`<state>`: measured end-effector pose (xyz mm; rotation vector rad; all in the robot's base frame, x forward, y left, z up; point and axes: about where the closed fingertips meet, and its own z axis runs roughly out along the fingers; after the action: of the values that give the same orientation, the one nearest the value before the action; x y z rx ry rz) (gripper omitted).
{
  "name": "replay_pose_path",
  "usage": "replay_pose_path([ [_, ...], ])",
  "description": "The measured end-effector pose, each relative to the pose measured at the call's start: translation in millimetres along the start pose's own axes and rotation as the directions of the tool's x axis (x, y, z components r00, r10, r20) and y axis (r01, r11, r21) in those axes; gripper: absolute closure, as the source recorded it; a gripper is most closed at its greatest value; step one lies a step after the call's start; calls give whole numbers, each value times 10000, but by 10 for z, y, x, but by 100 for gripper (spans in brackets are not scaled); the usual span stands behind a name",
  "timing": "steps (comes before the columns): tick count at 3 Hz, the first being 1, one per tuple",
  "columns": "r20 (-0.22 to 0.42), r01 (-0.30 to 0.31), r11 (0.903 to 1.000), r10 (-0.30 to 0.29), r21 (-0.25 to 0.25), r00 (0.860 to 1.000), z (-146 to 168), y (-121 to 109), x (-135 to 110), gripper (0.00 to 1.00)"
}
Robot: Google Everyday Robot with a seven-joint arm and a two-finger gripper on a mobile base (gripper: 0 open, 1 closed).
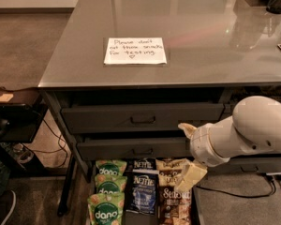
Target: Pick blue chip bag from bottom drawer and place on counter
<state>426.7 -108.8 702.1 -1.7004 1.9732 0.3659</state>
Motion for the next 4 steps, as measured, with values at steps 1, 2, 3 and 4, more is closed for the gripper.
replay_pose_path([
  [1,-205,619,9980,-616,101,9979,253,-108,212,0],
  [2,-534,1983,9801,-1984,-60,9787,938,-353,605,0],
  [3,-511,2865,9571,-2885,-434,9561,1547,-535,891,0],
  [4,-525,2837,9542,-2894,-954,9558,2015,-583,1249,0],
])
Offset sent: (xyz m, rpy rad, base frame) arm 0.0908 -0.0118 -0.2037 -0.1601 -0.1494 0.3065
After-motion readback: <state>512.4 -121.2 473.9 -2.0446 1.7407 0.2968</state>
